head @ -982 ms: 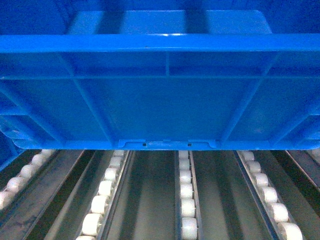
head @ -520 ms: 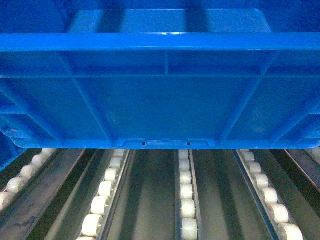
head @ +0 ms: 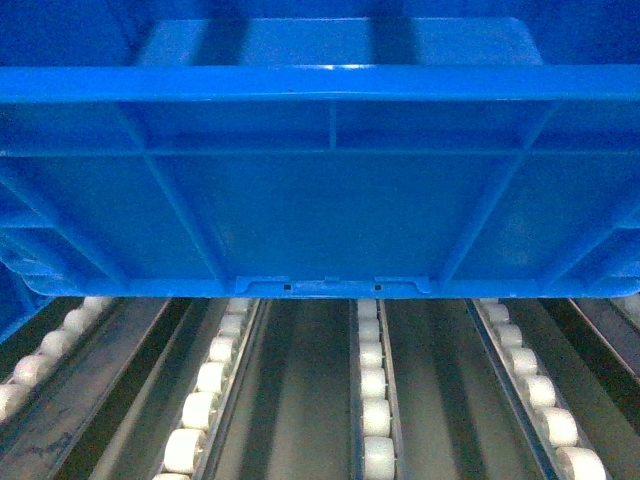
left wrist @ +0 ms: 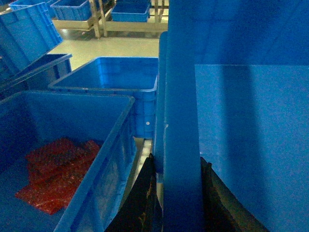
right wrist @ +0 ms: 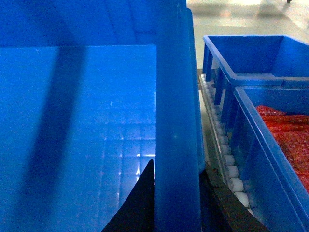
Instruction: Place box next to blue box on left shelf
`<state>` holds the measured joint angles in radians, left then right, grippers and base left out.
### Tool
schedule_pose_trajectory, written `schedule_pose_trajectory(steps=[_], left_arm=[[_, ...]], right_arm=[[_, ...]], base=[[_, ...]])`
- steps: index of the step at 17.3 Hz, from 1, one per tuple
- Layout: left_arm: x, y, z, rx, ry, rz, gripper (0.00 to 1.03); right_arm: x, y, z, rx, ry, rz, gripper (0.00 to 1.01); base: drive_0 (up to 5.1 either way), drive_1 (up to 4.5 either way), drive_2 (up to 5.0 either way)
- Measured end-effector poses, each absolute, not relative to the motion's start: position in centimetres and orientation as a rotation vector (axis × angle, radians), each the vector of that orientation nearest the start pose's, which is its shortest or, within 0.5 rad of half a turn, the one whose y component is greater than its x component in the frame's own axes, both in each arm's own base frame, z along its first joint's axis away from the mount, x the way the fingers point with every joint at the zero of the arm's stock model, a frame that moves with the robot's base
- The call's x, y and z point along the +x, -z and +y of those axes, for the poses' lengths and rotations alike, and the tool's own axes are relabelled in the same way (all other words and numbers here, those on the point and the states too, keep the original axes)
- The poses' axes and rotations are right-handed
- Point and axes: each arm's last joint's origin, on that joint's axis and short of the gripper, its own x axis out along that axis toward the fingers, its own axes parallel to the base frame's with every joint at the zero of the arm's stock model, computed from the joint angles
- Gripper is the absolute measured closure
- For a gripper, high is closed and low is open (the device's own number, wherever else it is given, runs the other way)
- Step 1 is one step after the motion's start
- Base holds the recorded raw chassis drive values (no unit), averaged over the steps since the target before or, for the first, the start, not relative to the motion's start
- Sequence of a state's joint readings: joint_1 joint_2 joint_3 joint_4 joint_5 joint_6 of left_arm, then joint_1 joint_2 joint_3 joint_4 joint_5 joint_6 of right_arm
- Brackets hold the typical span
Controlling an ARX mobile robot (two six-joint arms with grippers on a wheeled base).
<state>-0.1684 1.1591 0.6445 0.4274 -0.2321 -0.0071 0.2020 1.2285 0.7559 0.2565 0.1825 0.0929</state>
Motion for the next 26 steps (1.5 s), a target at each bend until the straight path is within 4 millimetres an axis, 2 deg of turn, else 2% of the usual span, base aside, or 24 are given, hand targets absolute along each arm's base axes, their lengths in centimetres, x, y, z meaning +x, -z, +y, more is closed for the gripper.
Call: schedule_pose_trajectory(steps=[18, 21, 24, 26], left_arm=[[25.0, -26.9, -3.6, 0.010, -0.064, 0.085, 0.88], [24.9, -26.8, -4.3, -0.016, -0.128, 0.139, 0.88], [25.4, -26.1, -5.1, -0.012, -0.110, 0.163, 0.88], [26.4, -24.4, -5.6, 0.007, -0.088, 0.233, 0.88]], right_arm=[[26.6, -27.3, 4.9, 0.051, -0.010, 0.213, 0.83], [26.6, -27.2, 5.4, 0.030, 0.122, 0.176, 0.85], [26.6, -26.2, 4.7, 0.055, 0.154, 0.274, 0.86], [26.8, -24.8, 4.1, 0.075, 0.171, 0.377, 0.87]], base=[[0.0, 0.00, 0.0], [0.0, 0.00, 0.0], [0.0, 0.00, 0.0], [0.0, 0.00, 0.0]])
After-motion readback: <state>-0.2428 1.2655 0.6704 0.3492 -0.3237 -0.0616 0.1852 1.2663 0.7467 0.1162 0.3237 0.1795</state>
